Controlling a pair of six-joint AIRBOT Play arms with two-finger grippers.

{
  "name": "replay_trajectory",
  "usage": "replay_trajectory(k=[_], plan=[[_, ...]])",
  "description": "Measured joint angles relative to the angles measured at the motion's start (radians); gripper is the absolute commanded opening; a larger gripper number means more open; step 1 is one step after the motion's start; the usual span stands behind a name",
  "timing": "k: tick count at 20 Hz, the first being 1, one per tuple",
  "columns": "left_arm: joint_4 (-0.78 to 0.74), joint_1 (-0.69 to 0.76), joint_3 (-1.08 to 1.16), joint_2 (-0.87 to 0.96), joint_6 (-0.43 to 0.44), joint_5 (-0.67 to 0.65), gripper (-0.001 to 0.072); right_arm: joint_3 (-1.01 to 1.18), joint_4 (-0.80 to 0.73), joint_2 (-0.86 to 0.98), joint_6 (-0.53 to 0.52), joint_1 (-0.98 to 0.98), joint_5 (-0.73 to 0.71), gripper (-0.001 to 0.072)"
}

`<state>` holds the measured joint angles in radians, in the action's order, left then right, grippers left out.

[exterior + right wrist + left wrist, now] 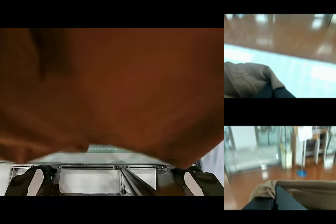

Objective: Fold the shirts.

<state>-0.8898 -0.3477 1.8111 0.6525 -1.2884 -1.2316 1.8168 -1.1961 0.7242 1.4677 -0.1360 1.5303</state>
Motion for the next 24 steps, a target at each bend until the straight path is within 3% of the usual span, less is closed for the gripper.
replay_trajectory(k=[4,9,13,17,18,19,20,21,24], plan=[[-0.042,0.032,-0.304,0.037,-0.019,-0.003,0.0020,-0.333,0.062,0.023,-0.003,0.003,-0.130,0.0019],[-0.014,0.066,-0.602,0.263,-0.013,0.219,0.0020,-0.612,0.254,0.272,-0.113,0.004,-0.401,0.0019],[0.017,0.095,-0.538,0.567,-0.010,0.341,0.0019,-0.527,0.452,0.623,-0.210,0.004,-0.530,0.0019],[0.043,0.130,-0.389,0.835,-0.049,0.360,0.0020,-0.332,0.590,0.919,-0.222,0.004,-0.572,0.0021],[0.045,0.139,-0.365,0.882,-0.058,0.353,0.0026,-0.292,0.611,0.972,-0.218,0.004,-0.578,0.0089],[0.046,0.150,-0.346,0.924,-0.067,0.344,0.0142,-0.256,0.633,1.019,-0.209,0.004,-0.585,0.0290],[0.048,0.159,-0.333,0.956,-0.071,0.343,0.0402,-0.232,0.644,1.052,-0.204,0.004,-0.596,0.0418],[0.051,0.166,-0.323,0.982,-0.075,0.335,0.0509,-0.212,0.654,1.080,-0.200,0.003,-0.607,0.0420],[0.047,0.147,-0.284,1.023,-0.082,0.264,0.0509,-0.174,0.679,1.110,-0.193,-0.029,-0.594,0.0418]])
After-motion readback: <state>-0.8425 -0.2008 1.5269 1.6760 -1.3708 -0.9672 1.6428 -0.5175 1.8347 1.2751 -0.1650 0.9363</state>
